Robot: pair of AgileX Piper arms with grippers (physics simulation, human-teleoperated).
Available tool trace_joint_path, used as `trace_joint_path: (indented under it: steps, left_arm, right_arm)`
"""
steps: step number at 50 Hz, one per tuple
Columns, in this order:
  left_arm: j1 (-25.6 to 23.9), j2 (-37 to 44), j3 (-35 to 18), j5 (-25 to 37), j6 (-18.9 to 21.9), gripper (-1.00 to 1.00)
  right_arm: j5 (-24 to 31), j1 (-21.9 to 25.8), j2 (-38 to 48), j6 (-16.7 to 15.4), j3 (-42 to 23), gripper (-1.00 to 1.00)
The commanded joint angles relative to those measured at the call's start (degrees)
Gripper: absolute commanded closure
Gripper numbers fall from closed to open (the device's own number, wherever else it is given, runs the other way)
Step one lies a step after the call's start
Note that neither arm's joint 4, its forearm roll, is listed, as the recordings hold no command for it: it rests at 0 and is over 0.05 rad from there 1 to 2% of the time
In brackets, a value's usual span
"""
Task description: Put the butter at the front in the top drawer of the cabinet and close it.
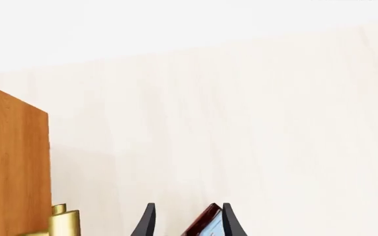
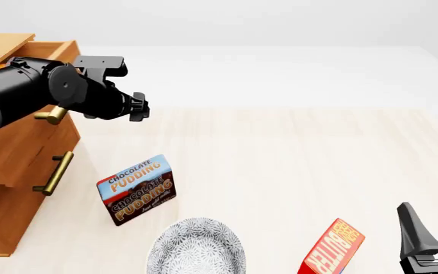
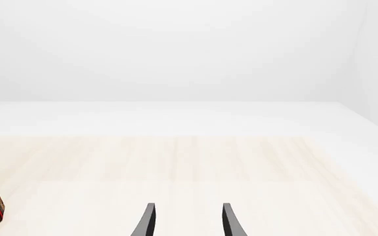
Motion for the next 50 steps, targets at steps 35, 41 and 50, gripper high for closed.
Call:
trace_joint_path:
  steps: [35,41,50]
  left_arm:
    - [10.11,-4.4,2.23,3.34,3.53,-1.0]
    - [10.92,-4.81,1.78,3.85,3.63,-1.0]
    - [12.43,-5.46,2.25,4.08,3.39,-1.0]
  right_arm:
    - [0.02,-0.02,-0.07,0.0,0.04,-1.0]
    - [0.01,-0.02,-0.08,0.0,0.04,-1.0]
    - [0.02,-0.02,-0.07,0.0,0.04,-1.0]
